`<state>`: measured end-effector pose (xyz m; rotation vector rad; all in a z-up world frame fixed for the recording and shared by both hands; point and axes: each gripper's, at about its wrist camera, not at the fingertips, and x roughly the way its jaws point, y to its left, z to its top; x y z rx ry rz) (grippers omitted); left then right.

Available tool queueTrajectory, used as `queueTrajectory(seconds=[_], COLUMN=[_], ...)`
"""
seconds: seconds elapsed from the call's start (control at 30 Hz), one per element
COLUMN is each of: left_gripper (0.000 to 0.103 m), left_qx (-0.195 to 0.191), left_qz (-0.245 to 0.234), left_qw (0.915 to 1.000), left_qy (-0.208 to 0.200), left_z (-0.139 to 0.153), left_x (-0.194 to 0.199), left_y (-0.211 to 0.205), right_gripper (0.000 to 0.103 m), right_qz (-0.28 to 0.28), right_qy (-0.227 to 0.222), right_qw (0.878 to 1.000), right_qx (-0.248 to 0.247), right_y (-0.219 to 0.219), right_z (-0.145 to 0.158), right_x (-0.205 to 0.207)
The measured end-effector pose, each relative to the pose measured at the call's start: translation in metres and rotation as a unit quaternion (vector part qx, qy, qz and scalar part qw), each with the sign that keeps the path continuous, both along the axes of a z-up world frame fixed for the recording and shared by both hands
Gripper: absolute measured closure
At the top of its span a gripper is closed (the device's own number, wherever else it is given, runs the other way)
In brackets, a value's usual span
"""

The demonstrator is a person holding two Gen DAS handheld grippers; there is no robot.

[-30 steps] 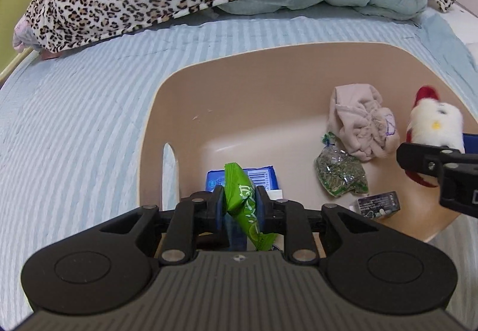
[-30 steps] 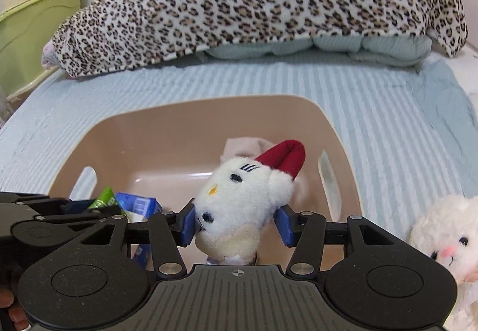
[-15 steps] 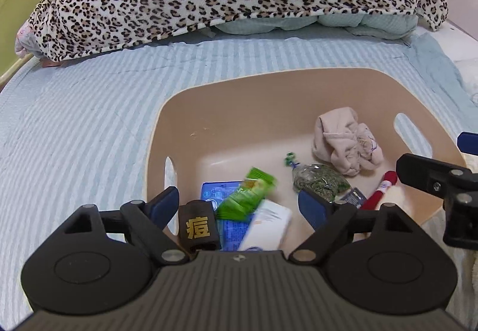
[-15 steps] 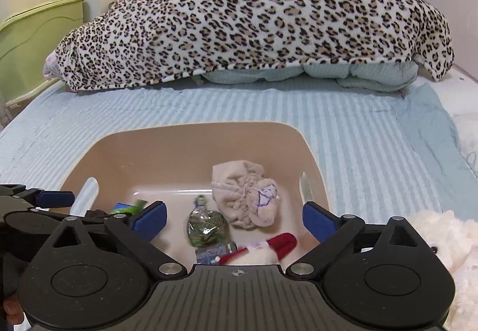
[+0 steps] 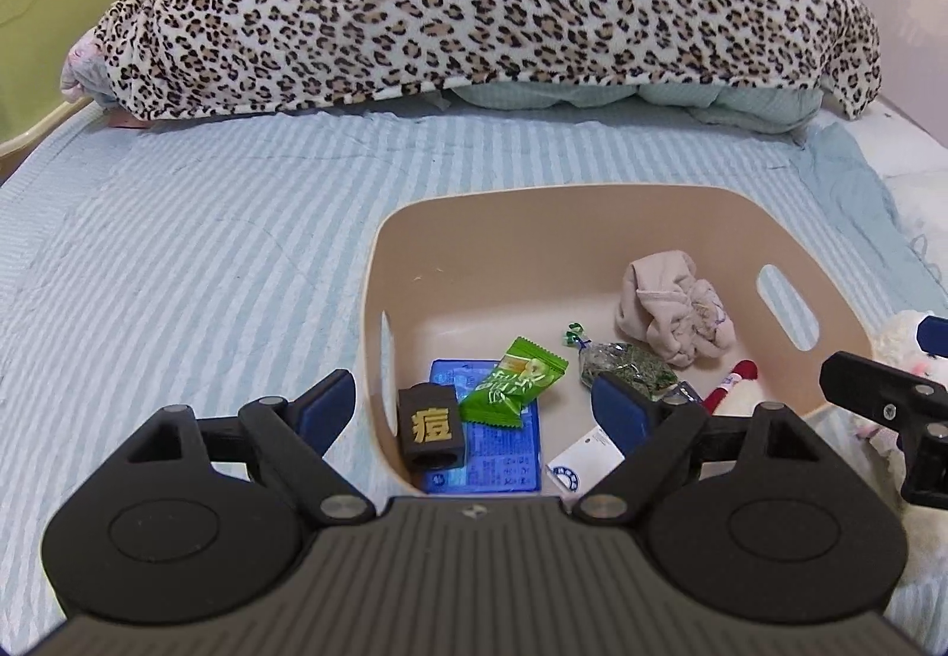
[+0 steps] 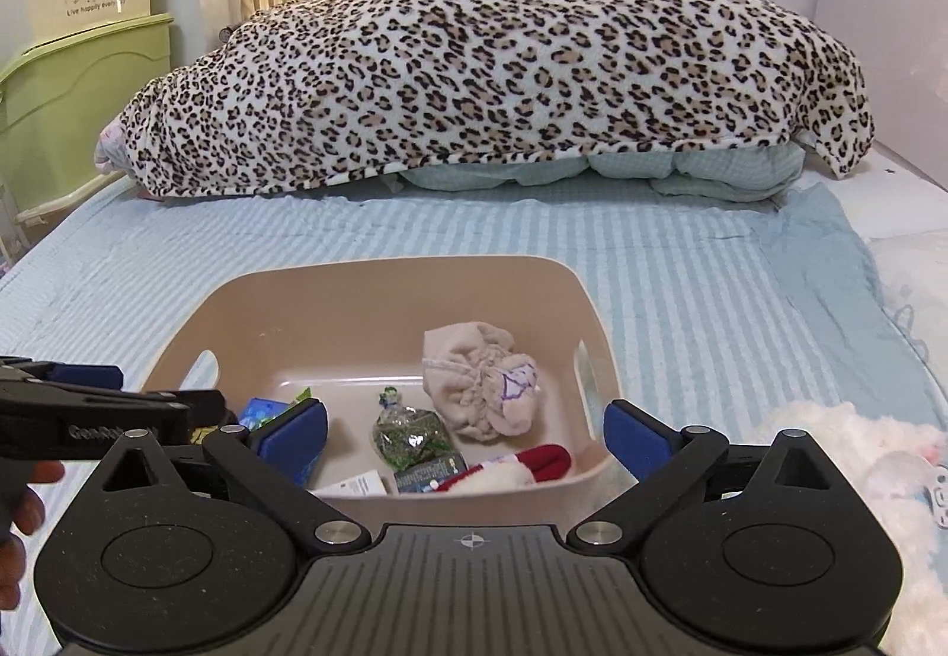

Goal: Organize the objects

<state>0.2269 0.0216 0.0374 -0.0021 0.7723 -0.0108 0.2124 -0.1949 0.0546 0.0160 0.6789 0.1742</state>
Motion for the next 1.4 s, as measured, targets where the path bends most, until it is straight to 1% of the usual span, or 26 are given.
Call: queueTrajectory(seconds=[0.1, 0.23, 0.33, 0.47, 0.7, 0.9, 1.03, 1.13, 1.27, 1.4], left_gripper=[0.016, 0.016, 0.016, 0.016, 0.016, 0.016, 0.016, 0.016, 0.016, 0.016], left_qx=[-0.003, -0.010, -0.004, 0.014, 0.016, 0.003, 0.008, 0.009, 0.007, 0.001], left_qz=[-0.008, -0.014, -0.015, -0.011, -0.007, 0.000, -0.002, -0.009, -0.014, -0.028], left_qw=[1.0000, 0.9998, 0.9999, 0.9996, 0.9993, 0.9996, 0.9995, 0.9994, 0.9992, 0.9992], left_qy=[-0.003, -0.005, -0.006, -0.021, -0.032, -0.028, -0.031, -0.032, -0.036, -0.029], left_z=[0.005, 0.012, 0.017, 0.026, 0.037, 0.043, 0.049, 0.052, 0.056, 0.057], left_x=[-0.014, -0.035, -0.051, -0.074, -0.106, -0.130, -0.147, -0.157, -0.168, -0.180], left_y=[0.002, 0.004, 0.003, 0.002, 0.004, 0.005, 0.004, 0.003, 0.002, 0.002], right_gripper=[0.002, 0.001, 0.001, 0.001, 0.000, 0.000, 0.000, 0.000, 0.000, 0.000], right_qz=[-0.001, -0.008, -0.018, -0.018, -0.014, -0.003, -0.001, 0.000, -0.001, 0.001], right_qy=[-0.005, -0.003, 0.000, 0.003, -0.005, -0.009, -0.023, -0.032, -0.030, -0.026], right_qw=[1.000, 1.000, 1.000, 1.000, 1.000, 1.000, 1.000, 0.999, 0.999, 0.999], right_qx=[-0.002, 0.013, 0.009, 0.009, 0.020, 0.019, 0.006, 0.006, 0.016, 0.020], right_y=[-0.002, -0.007, -0.009, -0.010, -0.014, -0.015, -0.014, -0.014, -0.015, -0.013], right_z=[0.005, 0.010, 0.012, 0.013, 0.019, 0.030, 0.037, 0.043, 0.046, 0.046], right_x=[-0.012, -0.027, -0.039, -0.058, -0.092, -0.116, -0.134, -0.148, -0.161, -0.173])
